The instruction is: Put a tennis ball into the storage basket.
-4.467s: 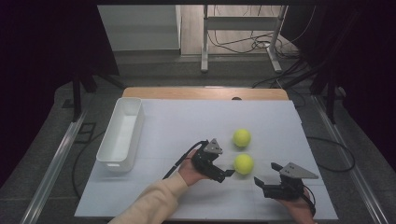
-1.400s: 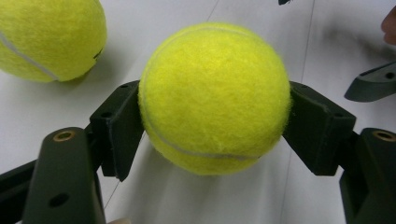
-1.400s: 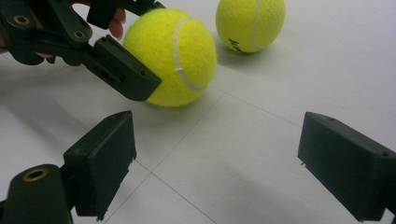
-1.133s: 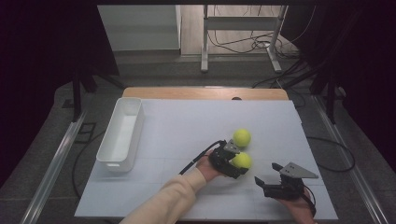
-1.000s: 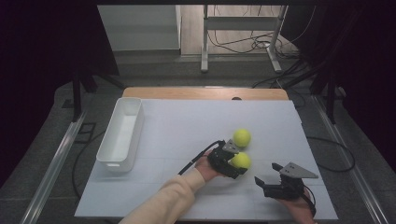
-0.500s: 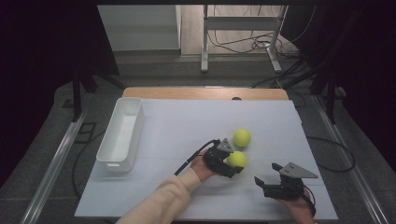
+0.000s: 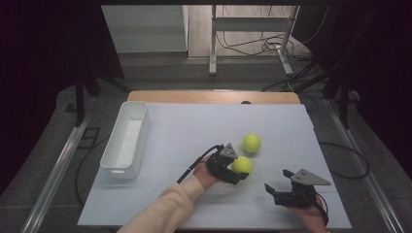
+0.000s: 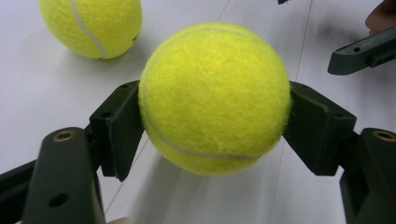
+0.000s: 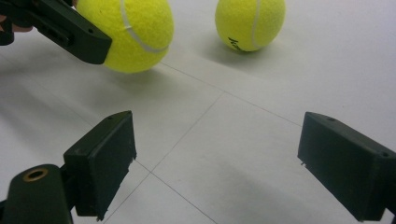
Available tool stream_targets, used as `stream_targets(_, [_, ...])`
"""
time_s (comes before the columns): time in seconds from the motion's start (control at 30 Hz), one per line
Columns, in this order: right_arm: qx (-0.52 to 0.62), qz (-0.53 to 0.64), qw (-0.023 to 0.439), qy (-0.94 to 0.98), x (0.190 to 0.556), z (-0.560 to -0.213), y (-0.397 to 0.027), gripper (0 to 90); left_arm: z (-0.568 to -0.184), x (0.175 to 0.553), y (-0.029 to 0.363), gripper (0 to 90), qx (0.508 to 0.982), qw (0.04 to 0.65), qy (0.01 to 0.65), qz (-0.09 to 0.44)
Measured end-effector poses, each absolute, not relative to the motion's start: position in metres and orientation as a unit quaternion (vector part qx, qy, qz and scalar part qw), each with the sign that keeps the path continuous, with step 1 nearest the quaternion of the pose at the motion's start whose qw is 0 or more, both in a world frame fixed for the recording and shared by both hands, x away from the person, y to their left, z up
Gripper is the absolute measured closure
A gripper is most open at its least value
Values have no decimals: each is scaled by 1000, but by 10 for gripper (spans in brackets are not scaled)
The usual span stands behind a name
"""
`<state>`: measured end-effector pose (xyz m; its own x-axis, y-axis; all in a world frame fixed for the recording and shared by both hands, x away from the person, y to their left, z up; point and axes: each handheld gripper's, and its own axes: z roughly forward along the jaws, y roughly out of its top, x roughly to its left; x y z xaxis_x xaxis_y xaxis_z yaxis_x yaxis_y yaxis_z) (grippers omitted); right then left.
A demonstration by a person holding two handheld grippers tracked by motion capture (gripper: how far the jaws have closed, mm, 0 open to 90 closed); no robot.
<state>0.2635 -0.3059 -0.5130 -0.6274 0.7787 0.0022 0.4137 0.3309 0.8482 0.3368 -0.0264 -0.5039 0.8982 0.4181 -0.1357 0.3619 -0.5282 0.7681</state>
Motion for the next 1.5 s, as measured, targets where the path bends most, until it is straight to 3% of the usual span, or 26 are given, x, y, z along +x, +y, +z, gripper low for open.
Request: stream_targets(1.5, [378,435,211,790,263,-513,-306,117,-485,339,22,262,854,453,250,52])
